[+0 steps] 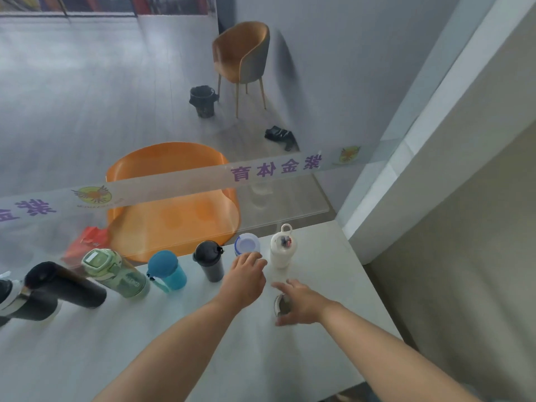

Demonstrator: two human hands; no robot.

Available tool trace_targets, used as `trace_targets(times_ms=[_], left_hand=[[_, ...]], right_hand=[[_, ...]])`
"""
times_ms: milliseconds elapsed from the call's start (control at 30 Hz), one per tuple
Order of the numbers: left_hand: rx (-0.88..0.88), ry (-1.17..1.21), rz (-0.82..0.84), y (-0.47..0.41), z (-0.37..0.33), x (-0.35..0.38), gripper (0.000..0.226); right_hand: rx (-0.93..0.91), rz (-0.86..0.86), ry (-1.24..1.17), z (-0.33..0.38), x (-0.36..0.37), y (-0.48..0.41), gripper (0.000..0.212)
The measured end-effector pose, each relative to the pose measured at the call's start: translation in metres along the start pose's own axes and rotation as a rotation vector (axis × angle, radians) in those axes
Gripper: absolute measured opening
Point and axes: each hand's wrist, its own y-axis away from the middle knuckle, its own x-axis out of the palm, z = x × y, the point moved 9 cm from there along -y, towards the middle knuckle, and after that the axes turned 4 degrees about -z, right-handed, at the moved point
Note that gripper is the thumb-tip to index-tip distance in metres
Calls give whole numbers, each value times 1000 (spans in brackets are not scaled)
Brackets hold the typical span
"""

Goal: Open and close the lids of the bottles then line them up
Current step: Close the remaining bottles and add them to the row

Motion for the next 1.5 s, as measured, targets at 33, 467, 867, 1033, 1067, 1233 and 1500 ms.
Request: trace_targets(times_ms=[33,467,867,1033,1067,1233,1500], left_hand=[[4,3,-8,1,-1,-2,33],[60,49,-89,-37,-43,1,27],[-335,15,132,-102,-46,63,64],[-467,56,229,-116,-40,84,68],[-480,62,235,-118,-39,86,66],[-488,62,230,-122,-36,91,54],[-455,60,238,-125,-38,94,49]], right_hand=[[-8,15,68,0,8,2,100],[2,-108,128,-60,-41,-20,78],[0,-157,29,-142,-136,-84,84],[-50,-139,42,-141,-147,-104,86],[-59,-139,46,-141,-148,-107,86],[-86,-139,57,-138,-152,-115,86],[-81,-136,82,-136,-156,-118,82]])
